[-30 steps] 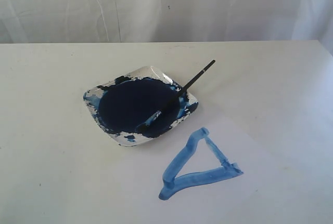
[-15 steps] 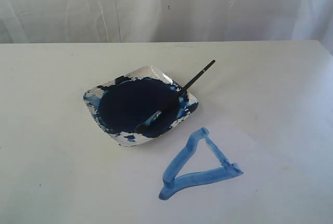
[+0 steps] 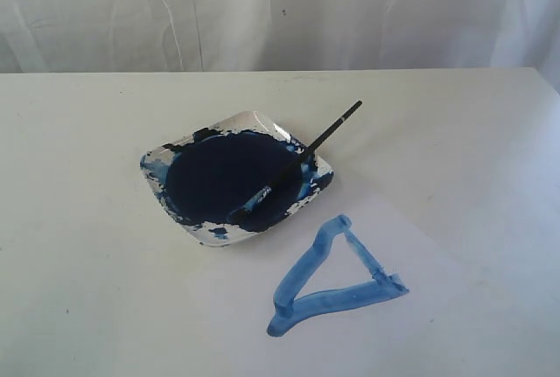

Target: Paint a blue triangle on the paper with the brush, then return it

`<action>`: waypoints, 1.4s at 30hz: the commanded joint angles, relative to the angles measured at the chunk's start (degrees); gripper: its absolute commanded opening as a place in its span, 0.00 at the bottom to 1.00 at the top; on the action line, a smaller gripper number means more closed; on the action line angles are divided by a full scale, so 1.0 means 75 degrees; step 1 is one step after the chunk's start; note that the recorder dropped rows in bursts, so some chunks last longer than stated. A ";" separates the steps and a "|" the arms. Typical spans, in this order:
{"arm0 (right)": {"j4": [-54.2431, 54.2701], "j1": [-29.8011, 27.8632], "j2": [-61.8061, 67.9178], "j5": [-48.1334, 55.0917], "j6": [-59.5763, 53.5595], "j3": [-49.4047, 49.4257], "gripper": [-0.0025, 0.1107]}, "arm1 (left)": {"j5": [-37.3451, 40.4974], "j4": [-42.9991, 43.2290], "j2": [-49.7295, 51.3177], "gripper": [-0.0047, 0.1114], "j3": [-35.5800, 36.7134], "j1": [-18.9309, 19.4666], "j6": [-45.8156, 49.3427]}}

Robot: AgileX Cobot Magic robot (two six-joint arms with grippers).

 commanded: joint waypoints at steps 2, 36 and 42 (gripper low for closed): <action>-0.0076 -0.0533 -0.0079 0.0104 0.0028 0.0040 0.02 | -0.0021 -0.0029 -0.0035 0.04 0.0030 0.0022 -0.0045; 0.0327 -0.0166 -0.0079 0.0104 0.0042 0.0040 0.02 | -0.0021 -0.0029 -0.0035 0.04 0.0030 0.0022 -0.0045; 0.0346 -0.0108 -0.0079 0.0104 0.0042 0.0040 0.02 | -0.0021 -0.0029 -0.0035 0.04 0.0030 0.0022 -0.0045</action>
